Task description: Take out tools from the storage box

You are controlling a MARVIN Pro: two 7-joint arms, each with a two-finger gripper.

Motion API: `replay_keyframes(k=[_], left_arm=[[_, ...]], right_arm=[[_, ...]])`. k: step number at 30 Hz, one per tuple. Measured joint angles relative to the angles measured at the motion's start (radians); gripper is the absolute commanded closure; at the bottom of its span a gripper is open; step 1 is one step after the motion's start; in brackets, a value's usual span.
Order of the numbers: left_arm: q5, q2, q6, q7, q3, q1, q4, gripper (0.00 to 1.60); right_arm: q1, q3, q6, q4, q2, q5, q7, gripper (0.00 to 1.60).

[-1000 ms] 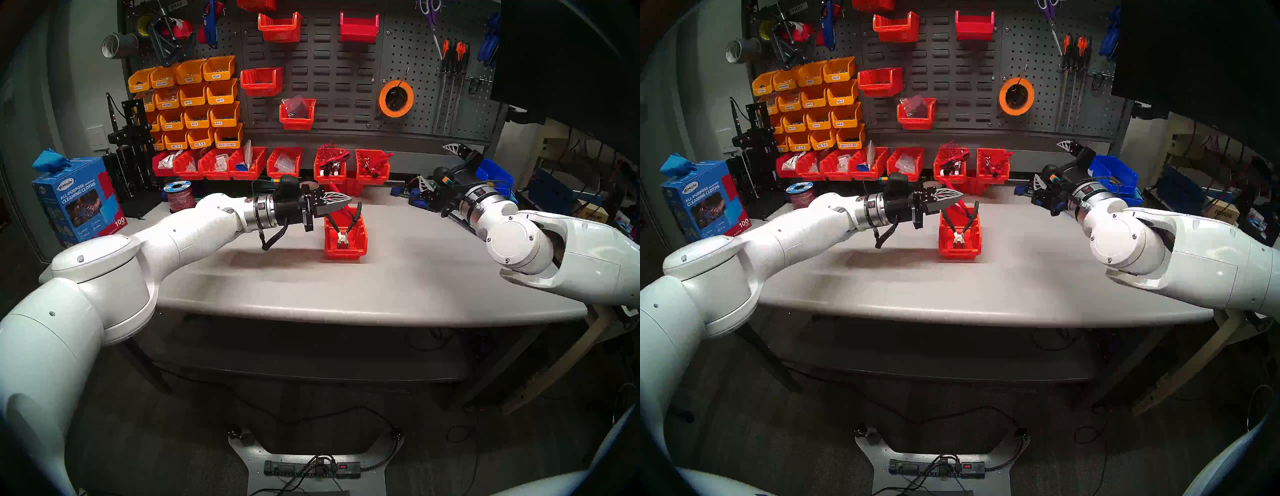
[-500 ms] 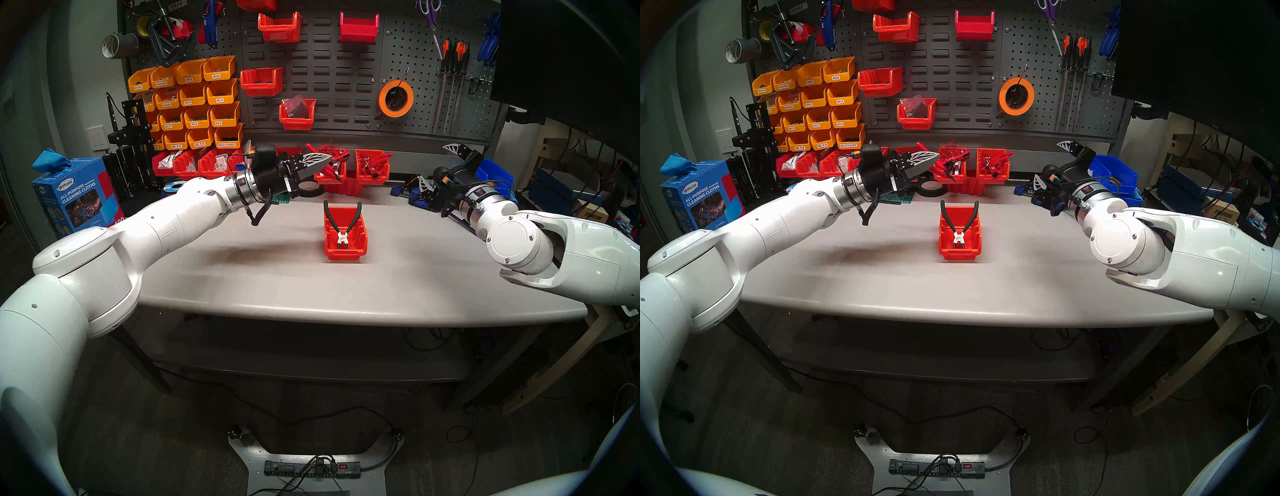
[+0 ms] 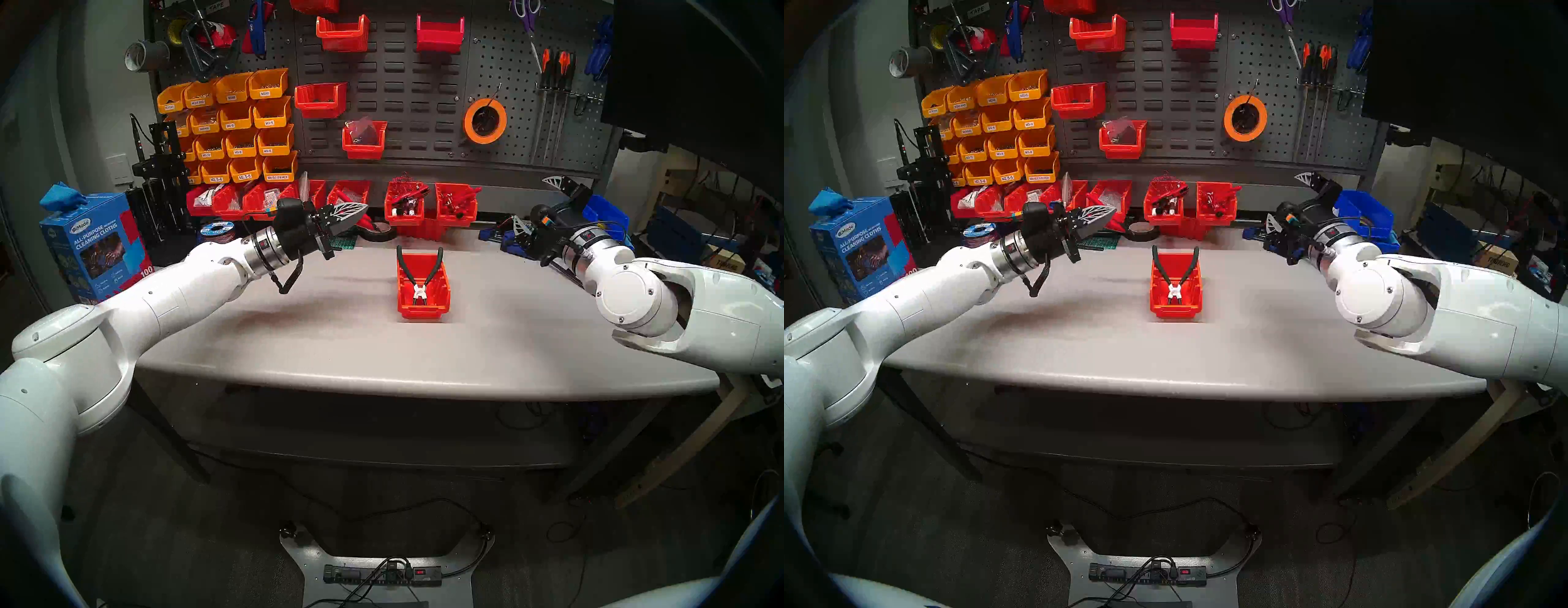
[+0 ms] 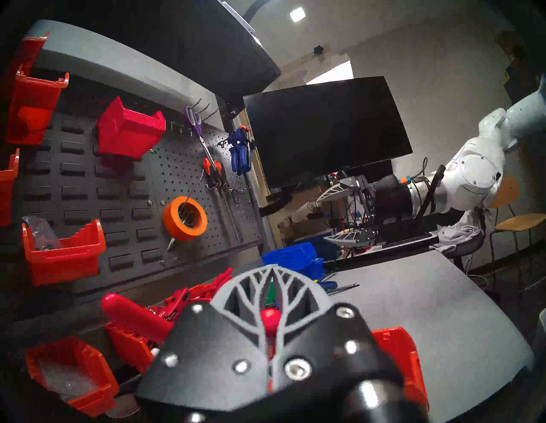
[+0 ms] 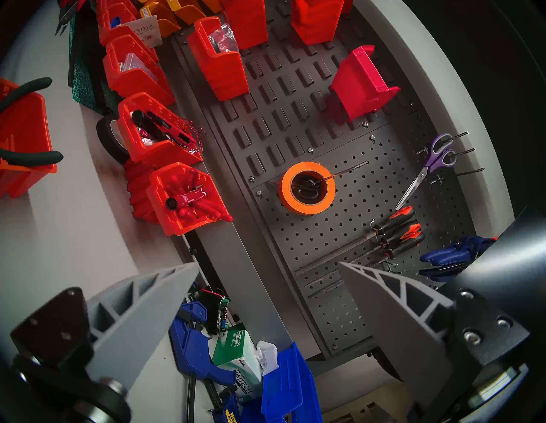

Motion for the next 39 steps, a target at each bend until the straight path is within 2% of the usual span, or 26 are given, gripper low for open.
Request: replay_keyframes(k=[3,11,21,28,29,30,31,32,33,34,35,36,37,39], left_arm=[[0.033,0.028,-0.025,0.03,0.022,0.016,-0.023,1.6],[0.189,0.104,-0.075,0.122,0.106,0.029,-0.077,1.6],[0.305,0.17,-0.08,0.227,0.158,0.023,-0.141,1.6],[0.384,0.194,-0.041,0.265,0.191,0.0,-0.141,1.6],[0.394,0.197,-0.033,0.271,0.194,-0.004,-0.139,1.48],[0.399,0.199,-0.029,0.275,0.197,-0.006,-0.138,1.27],[0.406,0.2,-0.022,0.28,0.2,-0.009,-0.136,0.92],[0.411,0.201,-0.016,0.285,0.202,-0.011,-0.135,0.84],[0.417,0.202,-0.01,0.289,0.205,-0.013,-0.133,0.7],[0.422,0.202,-0.004,0.293,0.208,-0.014,-0.131,0.68],[0.427,0.202,0.004,0.297,0.211,-0.015,-0.13,0.58],[0.432,0.202,0.009,0.3,0.213,-0.016,-0.128,0.38],[0.434,0.202,0.013,0.302,0.215,-0.016,-0.128,0.04],[0.436,0.201,0.018,0.31,0.214,-0.017,-0.127,0.0]], right_arm=[[0.0,0.0,0.0,0.0,0.0,0.0,0.0,0.0],[0.001,0.0,0.0,0.0,-0.002,-0.001,0.008,0.0],[0.02,0.005,-0.023,0.004,-0.026,-0.031,0.076,0.0],[0.04,0.015,-0.047,0.022,-0.045,-0.05,0.134,0.0],[0.042,0.018,-0.053,0.027,-0.05,-0.05,0.146,0.0],[0.043,0.019,-0.056,0.031,-0.053,-0.05,0.154,0.0],[0.046,0.021,-0.063,0.038,-0.058,-0.05,0.166,0.0],[0.048,0.023,-0.07,0.047,-0.064,-0.049,0.18,0.0],[0.049,0.025,-0.078,0.056,-0.07,-0.046,0.193,0.0],[0.05,0.028,-0.085,0.067,-0.077,-0.042,0.205,0.0],[0.051,0.031,-0.096,0.083,-0.087,-0.034,0.221,0.0],[0.052,0.034,-0.104,0.099,-0.098,-0.026,0.234,0.0],[0.052,0.036,-0.11,0.111,-0.106,-0.02,0.242,0.0],[0.052,0.043,-0.123,0.147,-0.132,-0.004,0.262,0.0]])
